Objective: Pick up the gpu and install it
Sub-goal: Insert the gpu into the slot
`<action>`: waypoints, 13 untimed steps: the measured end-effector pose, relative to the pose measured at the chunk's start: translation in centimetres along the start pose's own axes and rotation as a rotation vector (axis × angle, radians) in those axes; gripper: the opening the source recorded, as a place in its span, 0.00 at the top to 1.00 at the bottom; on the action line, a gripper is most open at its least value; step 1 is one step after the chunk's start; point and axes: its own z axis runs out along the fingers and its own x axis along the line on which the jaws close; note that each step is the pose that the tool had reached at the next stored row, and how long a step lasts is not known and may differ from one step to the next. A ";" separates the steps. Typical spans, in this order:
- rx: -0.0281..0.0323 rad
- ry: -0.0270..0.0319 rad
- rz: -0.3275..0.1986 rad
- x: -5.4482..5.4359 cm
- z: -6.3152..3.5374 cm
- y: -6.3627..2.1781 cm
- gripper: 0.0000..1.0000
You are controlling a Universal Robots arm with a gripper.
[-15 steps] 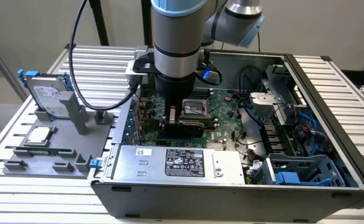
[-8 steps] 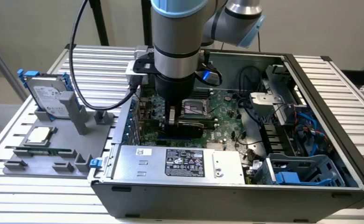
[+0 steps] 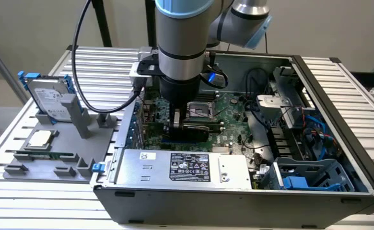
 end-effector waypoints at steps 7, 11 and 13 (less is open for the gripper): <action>-0.0002 -0.0001 0.000 0.0 0.04 0.07 1.00; -0.0004 0.0003 0.000 0.0 0.21 0.09 1.00; -0.0002 0.0005 0.000 0.0 0.43 0.08 1.00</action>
